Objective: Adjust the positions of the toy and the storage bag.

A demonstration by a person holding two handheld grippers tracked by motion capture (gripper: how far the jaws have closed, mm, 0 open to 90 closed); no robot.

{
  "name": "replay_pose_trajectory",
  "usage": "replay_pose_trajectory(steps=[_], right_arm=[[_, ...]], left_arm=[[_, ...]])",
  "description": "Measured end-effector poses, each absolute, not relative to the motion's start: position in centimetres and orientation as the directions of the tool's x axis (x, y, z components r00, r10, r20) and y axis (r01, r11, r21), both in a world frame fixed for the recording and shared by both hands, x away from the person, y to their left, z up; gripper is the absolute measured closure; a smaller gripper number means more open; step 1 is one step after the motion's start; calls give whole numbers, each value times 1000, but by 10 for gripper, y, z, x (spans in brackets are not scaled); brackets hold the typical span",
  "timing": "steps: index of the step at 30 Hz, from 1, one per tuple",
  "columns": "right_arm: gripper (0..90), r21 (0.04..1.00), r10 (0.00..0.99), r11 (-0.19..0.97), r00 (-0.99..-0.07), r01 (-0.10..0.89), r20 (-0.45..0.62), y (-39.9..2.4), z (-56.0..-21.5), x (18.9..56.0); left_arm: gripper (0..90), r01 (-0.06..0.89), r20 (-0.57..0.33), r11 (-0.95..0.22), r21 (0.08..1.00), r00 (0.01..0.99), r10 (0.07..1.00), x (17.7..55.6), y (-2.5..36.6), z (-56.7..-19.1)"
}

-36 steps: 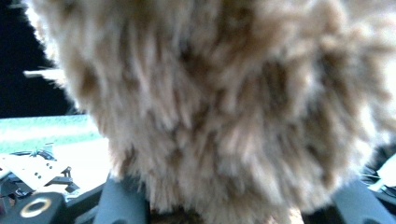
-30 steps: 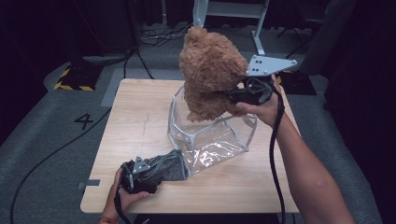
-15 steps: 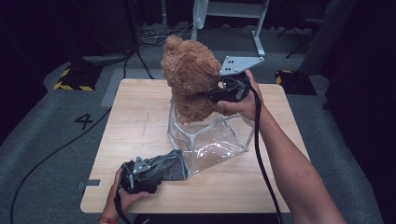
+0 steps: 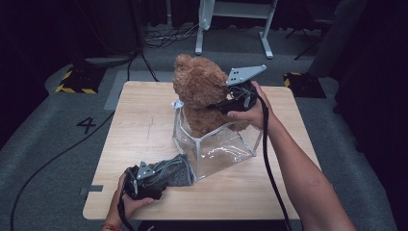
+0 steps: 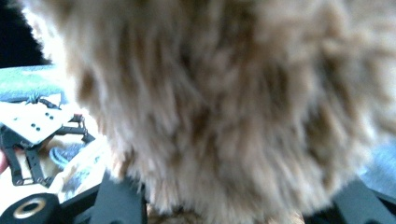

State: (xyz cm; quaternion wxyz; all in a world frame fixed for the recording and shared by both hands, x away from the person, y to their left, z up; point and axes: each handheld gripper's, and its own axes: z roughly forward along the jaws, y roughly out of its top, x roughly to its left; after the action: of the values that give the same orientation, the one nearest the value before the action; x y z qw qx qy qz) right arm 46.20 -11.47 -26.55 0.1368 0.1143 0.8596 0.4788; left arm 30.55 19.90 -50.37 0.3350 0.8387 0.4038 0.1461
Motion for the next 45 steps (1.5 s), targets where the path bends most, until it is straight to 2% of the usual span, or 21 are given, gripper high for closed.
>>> replay_pose_trajectory(steps=[8, 19, 30, 40, 43, 45], right_arm=[[486, 831, 326, 543, -942, 123, -74, -115, -273, 466], [447, 773, 318, 615, -946, 155, -64, -108, -286, 469], [378, 673, 295, 721, -952, 166, -81, -96, -289, 468], [365, 584, 284, 792, -955, 179, -91, -87, -292, 469], [353, 516, 264, 837, -960, 184, -87, -83, -293, 470], [344, 504, 266, 844, -959, 183, -97, -81, -293, 469]], left_arm=[[145, 583, -33, -443, 681, 628, 777, 305, 199, -504], [145, 581, -32, -445, 681, 631, 776, 305, 199, -504], [146, 578, -27, -450, 680, 634, 773, 305, 199, -504], [146, 575, -27, -453, 681, 638, 769, 305, 199, -504], [146, 576, -30, -452, 681, 638, 769, 305, 199, -504], [146, 575, -28, -453, 681, 639, 769, 305, 199, -504]])
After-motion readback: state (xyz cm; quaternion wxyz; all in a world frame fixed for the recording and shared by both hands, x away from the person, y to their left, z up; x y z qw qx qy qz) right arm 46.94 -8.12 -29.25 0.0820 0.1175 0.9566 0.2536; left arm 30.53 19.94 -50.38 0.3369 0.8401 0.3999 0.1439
